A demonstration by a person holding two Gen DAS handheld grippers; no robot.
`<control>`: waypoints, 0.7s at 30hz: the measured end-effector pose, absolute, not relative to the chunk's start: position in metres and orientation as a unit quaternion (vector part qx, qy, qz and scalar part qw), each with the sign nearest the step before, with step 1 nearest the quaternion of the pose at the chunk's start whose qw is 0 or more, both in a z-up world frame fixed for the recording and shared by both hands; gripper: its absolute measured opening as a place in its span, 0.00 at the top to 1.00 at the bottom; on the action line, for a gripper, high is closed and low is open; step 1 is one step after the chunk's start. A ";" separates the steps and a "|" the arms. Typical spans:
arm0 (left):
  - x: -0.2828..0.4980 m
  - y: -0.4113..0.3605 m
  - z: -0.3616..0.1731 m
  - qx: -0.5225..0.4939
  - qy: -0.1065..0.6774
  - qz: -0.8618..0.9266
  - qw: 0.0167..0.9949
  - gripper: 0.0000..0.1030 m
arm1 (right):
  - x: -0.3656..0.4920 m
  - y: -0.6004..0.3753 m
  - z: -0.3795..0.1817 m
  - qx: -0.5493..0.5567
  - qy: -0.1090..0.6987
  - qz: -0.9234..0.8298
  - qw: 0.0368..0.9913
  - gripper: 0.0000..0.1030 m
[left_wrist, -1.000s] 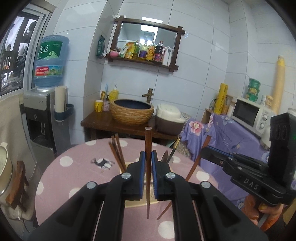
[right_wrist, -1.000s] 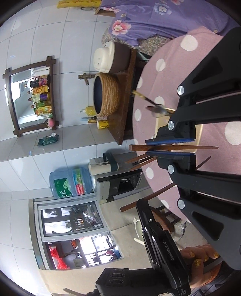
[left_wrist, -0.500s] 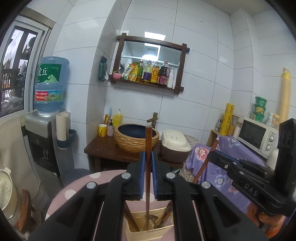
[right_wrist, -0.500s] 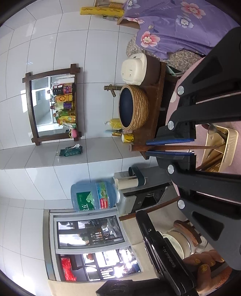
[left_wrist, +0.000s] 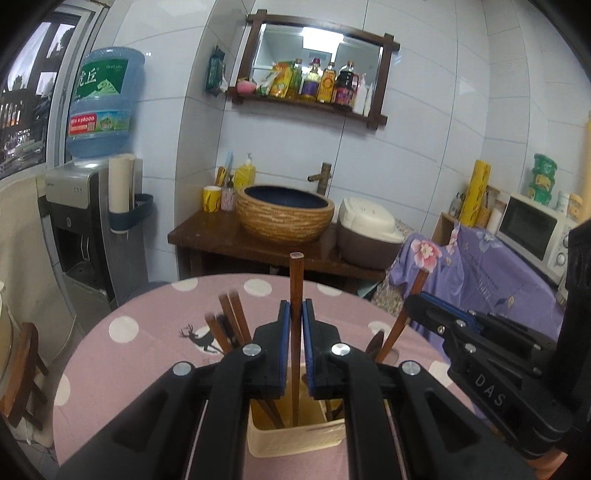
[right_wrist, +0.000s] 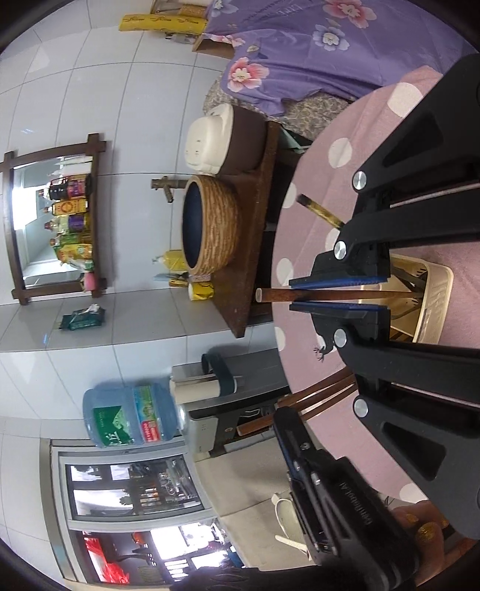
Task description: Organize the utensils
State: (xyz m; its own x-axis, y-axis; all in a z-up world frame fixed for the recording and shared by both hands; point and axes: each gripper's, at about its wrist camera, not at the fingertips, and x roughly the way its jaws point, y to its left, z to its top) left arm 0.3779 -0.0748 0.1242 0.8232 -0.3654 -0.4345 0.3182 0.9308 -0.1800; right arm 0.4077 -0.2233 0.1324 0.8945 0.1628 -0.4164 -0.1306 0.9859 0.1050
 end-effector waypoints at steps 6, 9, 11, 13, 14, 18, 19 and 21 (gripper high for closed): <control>0.384 -0.078 0.091 -0.046 0.266 -0.174 0.947 0.92 | 0.415 -0.227 0.107 0.053 0.231 0.071 0.969 0.94; 0.378 -0.076 0.087 -0.044 0.258 -0.167 0.951 0.92 | 0.411 -0.228 0.102 0.051 0.217 0.066 0.973 0.91; 0.372 -0.072 0.088 -0.051 0.255 -0.168 0.951 0.84 | 0.403 -0.230 0.100 0.049 0.205 0.059 0.976 0.70; 0.352 -0.065 0.092 -0.052 0.232 -0.169 0.957 0.58 | 0.388 -0.233 0.102 0.053 0.185 0.056 0.980 0.46; 0.341 -0.061 0.093 -0.053 0.214 -0.169 0.961 0.38 | 0.376 -0.236 0.102 0.060 0.169 0.056 0.982 0.44; 0.269 -0.043 0.080 -0.022 0.130 -0.152 0.980 0.15 | 0.320 -0.237 0.088 0.060 0.136 0.025 0.989 0.24; 0.252 -0.040 0.073 -0.011 0.114 -0.148 0.982 0.08 | 0.299 -0.234 0.078 0.053 0.124 0.024 0.991 0.22; 0.206 -0.030 0.051 0.002 0.078 -0.125 0.989 0.04 | 0.259 -0.223 0.056 0.019 0.105 0.007 0.994 0.19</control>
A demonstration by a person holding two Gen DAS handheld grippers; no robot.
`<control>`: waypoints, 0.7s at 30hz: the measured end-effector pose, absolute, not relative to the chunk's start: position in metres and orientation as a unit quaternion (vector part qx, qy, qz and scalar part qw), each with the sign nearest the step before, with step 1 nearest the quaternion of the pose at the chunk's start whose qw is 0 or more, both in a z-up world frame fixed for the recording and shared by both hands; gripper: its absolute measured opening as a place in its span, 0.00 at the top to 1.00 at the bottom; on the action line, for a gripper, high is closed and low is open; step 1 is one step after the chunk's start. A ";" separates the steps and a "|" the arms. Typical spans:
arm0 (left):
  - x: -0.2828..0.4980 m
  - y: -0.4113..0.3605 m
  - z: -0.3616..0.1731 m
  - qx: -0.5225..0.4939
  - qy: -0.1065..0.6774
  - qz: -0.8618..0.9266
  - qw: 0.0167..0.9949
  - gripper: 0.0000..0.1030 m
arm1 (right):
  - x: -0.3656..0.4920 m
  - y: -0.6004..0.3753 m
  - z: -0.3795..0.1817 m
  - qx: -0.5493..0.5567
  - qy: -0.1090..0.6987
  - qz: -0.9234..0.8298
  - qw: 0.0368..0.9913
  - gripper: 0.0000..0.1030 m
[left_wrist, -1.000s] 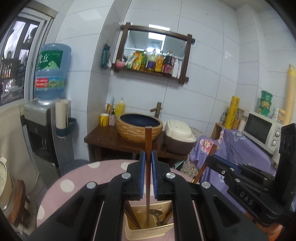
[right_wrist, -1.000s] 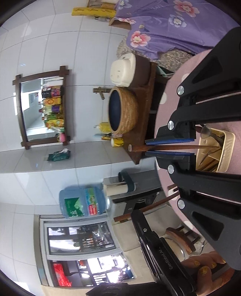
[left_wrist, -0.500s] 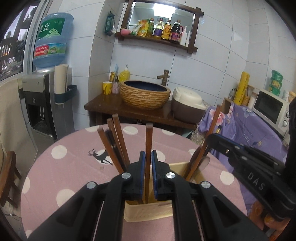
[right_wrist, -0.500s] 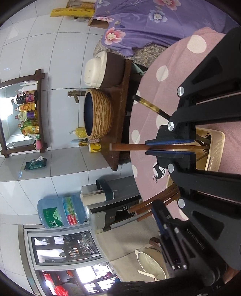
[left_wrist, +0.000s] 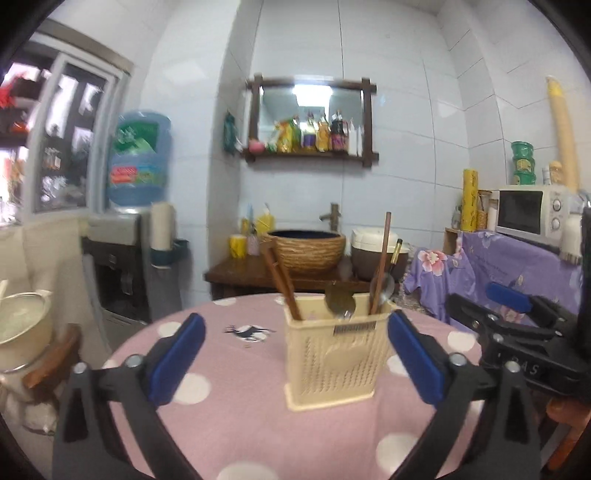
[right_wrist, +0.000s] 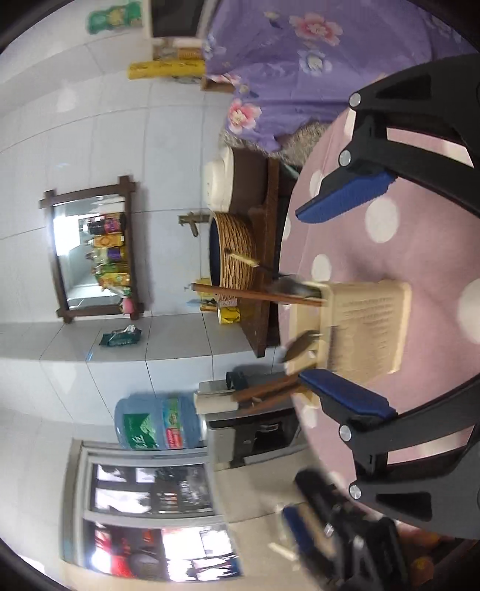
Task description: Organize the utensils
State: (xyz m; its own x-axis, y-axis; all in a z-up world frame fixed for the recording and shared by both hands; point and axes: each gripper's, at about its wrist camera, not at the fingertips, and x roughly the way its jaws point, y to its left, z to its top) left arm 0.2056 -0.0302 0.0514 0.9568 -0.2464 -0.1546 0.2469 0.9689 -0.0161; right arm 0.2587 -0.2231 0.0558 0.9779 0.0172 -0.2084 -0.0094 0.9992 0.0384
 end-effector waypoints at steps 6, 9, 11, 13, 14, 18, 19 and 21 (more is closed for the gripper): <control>0.119 -0.015 -0.001 0.001 0.116 -0.103 0.988 0.05 | 0.162 -0.213 -0.012 0.037 0.131 -0.013 0.991 0.09; 0.085 -0.012 -0.018 -0.006 0.121 -0.077 0.990 0.05 | 0.124 -0.210 -0.033 0.034 0.140 -0.044 0.989 0.09; 0.067 -0.011 -0.020 -0.008 0.110 -0.069 0.991 0.05 | 0.098 -0.204 -0.038 0.017 0.129 -0.056 0.990 0.08; 0.060 -0.007 -0.018 -0.014 0.106 -0.052 0.993 0.05 | 0.080 -0.198 -0.040 -0.005 0.120 -0.064 0.991 0.07; 0.057 -0.005 -0.018 -0.017 0.105 -0.043 0.993 0.05 | 0.074 -0.195 -0.039 -0.014 0.118 -0.066 0.991 0.07; 0.043 0.001 -0.013 -0.021 0.077 -0.012 0.997 0.05 | 0.050 -0.186 -0.033 -0.043 0.102 -0.063 0.992 0.05; 0.042 0.000 -0.012 -0.018 0.078 -0.018 0.997 0.05 | 0.047 -0.185 -0.031 -0.043 0.098 -0.062 0.992 0.05; 0.040 -0.002 -0.014 -0.016 0.082 -0.030 0.996 0.05 | 0.047 -0.186 -0.030 -0.038 0.107 -0.060 0.992 0.05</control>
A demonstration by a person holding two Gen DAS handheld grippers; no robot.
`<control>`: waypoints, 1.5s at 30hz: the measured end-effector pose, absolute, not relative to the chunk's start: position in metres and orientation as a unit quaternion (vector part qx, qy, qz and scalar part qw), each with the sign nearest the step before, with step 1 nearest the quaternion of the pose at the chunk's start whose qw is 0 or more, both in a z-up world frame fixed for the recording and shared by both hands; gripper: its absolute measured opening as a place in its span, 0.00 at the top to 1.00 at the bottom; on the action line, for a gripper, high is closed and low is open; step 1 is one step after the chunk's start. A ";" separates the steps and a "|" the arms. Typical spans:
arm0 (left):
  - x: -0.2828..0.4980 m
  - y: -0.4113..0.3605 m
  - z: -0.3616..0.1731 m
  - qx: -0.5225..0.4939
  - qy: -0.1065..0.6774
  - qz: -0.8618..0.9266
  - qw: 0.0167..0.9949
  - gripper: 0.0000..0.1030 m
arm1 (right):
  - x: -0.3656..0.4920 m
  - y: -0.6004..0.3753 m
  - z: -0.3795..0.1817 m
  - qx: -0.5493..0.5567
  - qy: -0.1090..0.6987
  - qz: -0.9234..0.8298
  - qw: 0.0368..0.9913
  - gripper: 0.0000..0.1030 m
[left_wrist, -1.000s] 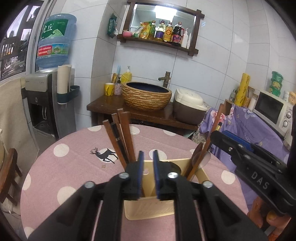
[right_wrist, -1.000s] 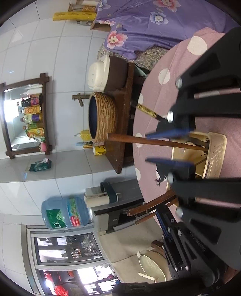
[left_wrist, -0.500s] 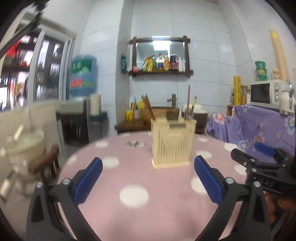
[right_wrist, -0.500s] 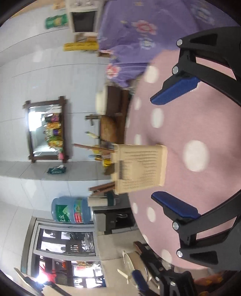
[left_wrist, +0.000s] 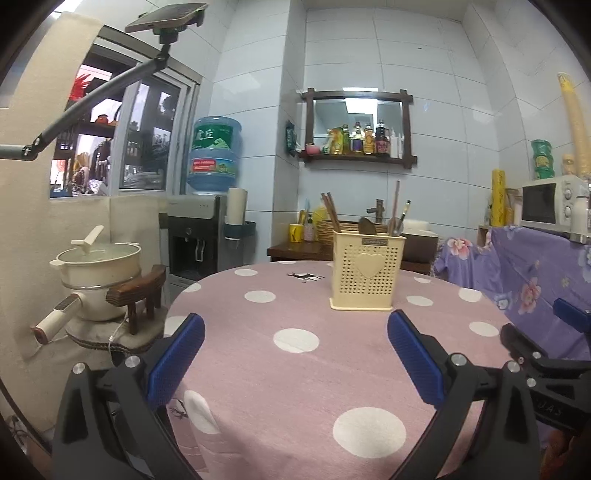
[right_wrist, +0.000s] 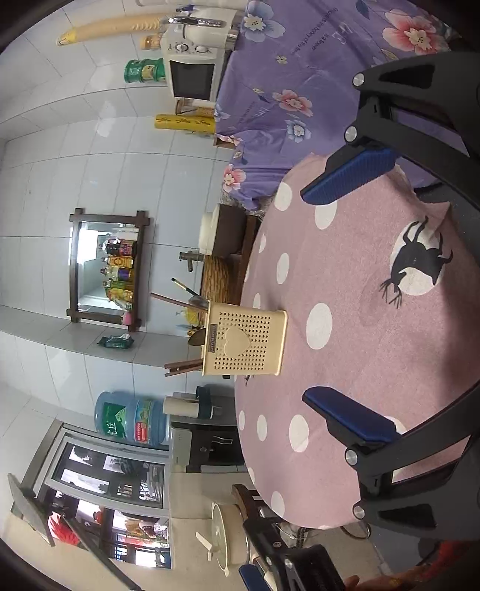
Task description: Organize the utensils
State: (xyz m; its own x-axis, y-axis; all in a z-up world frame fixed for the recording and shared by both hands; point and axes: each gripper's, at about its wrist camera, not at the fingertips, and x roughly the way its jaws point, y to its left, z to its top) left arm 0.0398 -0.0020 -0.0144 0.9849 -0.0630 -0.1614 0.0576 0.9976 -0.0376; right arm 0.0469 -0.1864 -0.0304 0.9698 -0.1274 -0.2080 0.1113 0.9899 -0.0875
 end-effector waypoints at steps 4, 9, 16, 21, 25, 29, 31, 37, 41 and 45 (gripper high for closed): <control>0.039 -0.005 -0.013 -0.011 0.082 -0.042 0.996 0.05 | 0.046 -0.188 -0.032 -0.027 0.117 -0.047 0.992 0.05; 0.036 -0.007 -0.015 -0.010 0.085 -0.051 0.995 0.05 | 0.045 -0.188 -0.032 -0.028 0.112 -0.047 0.992 0.05; 0.035 -0.009 -0.014 -0.005 0.082 -0.054 0.995 0.05 | 0.046 -0.189 -0.032 -0.026 0.112 -0.047 0.992 0.05; 0.034 -0.009 -0.014 -0.003 0.082 -0.054 0.995 0.05 | 0.046 -0.188 -0.033 -0.026 0.115 -0.045 0.992 0.05; 0.032 -0.009 -0.013 -0.002 0.078 -0.049 0.996 0.05 | 0.047 -0.188 -0.032 -0.027 0.114 -0.046 0.992 0.05; 0.033 -0.011 -0.013 -0.001 0.078 -0.046 0.996 0.05 | 0.047 -0.188 -0.033 -0.029 0.113 -0.046 0.992 0.05; 0.033 -0.012 -0.012 0.001 0.078 -0.045 0.996 0.05 | 0.047 -0.188 -0.033 -0.028 0.114 -0.045 0.992 0.05; 0.033 -0.012 -0.012 0.002 0.078 -0.047 0.996 0.05 | 0.046 -0.188 -0.034 -0.029 0.114 -0.046 0.992 0.05; 0.033 -0.013 -0.012 0.003 0.077 -0.047 0.996 0.05 | 0.046 -0.188 -0.033 -0.029 0.113 -0.047 0.992 0.05; 0.034 -0.013 -0.011 0.004 0.076 -0.046 0.996 0.05 | 0.047 -0.188 -0.034 -0.028 0.114 -0.046 0.992 0.05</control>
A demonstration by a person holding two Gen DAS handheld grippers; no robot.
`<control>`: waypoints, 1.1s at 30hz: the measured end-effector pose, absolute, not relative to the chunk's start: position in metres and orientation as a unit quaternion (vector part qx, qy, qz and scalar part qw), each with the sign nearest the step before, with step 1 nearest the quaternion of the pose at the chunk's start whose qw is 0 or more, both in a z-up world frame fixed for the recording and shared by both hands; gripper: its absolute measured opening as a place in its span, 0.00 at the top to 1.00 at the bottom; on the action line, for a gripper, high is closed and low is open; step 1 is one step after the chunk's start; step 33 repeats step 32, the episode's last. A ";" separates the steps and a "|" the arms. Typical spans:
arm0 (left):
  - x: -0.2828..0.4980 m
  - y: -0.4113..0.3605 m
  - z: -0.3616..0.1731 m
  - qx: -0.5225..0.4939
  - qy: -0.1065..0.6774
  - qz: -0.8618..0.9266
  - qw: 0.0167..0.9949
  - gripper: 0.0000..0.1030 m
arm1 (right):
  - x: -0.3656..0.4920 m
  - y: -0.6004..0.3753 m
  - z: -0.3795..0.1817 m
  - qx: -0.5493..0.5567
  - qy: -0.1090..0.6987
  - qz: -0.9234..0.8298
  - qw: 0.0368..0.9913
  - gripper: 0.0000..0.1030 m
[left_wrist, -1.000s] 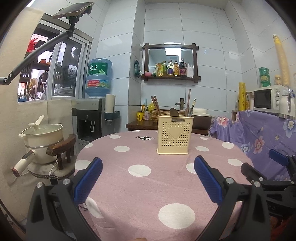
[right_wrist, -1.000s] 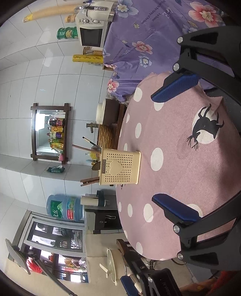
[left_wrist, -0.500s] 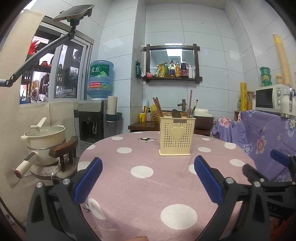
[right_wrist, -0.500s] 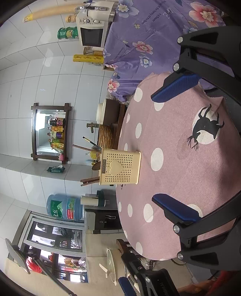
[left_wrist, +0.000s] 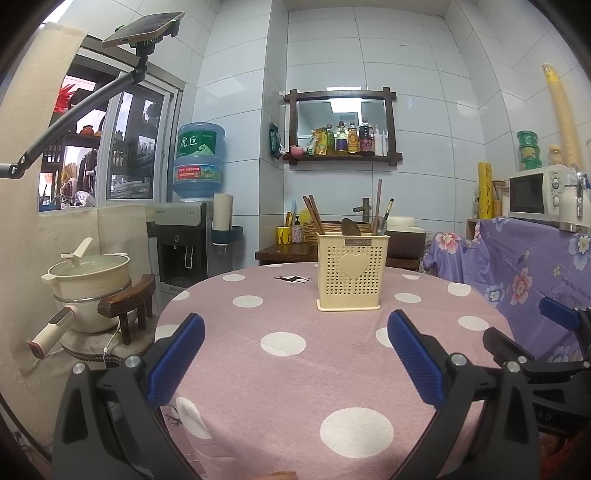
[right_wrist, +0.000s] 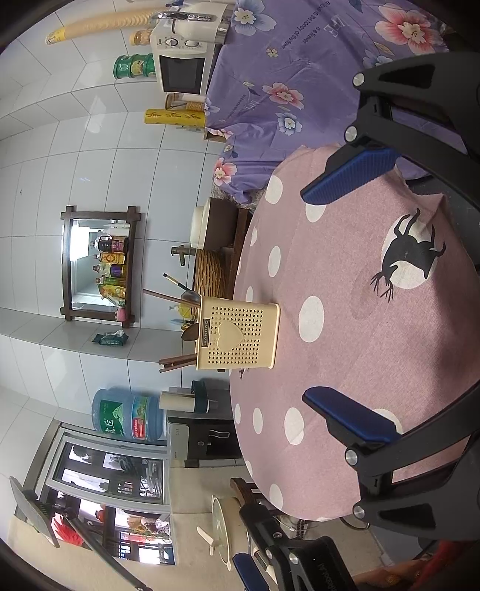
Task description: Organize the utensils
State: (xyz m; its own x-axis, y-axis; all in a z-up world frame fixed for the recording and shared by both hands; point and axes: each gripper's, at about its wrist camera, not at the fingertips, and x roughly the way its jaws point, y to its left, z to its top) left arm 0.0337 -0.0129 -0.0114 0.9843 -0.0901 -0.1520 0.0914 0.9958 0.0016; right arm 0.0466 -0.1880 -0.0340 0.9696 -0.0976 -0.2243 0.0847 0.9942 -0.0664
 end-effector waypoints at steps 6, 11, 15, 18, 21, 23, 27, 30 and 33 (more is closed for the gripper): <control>0.034 -0.013 -0.011 0.004 0.076 -0.046 0.996 0.05 | 0.047 -0.189 -0.035 -0.028 0.115 -0.046 0.992 0.05; 0.034 -0.012 -0.011 0.004 0.077 -0.047 0.996 0.05 | 0.047 -0.188 -0.035 -0.028 0.116 -0.046 0.992 0.05; 0.034 -0.013 -0.011 0.005 0.078 -0.047 0.996 0.05 | 0.047 -0.189 -0.035 -0.028 0.116 -0.046 0.992 0.05; 0.034 -0.013 -0.011 0.004 0.077 -0.045 0.996 0.05 | 0.047 -0.189 -0.035 -0.028 0.116 -0.046 0.992 0.05; 0.034 -0.012 -0.011 0.003 0.078 -0.044 0.996 0.05 | 0.047 -0.188 -0.036 -0.028 0.116 -0.046 0.992 0.05; 0.034 -0.012 -0.012 0.004 0.077 -0.043 0.996 0.05 | 0.047 -0.189 -0.036 -0.028 0.117 -0.046 0.992 0.05; 0.034 -0.012 -0.012 0.003 0.079 -0.044 0.996 0.05 | 0.047 -0.189 -0.037 -0.027 0.117 -0.045 0.992 0.05; 0.034 -0.012 -0.012 0.005 0.080 -0.046 0.996 0.05 | 0.046 -0.188 -0.038 -0.028 0.114 -0.046 0.992 0.05; 0.034 -0.011 -0.012 0.005 0.081 -0.046 0.996 0.05 | 0.046 -0.188 -0.039 -0.028 0.113 -0.048 0.992 0.05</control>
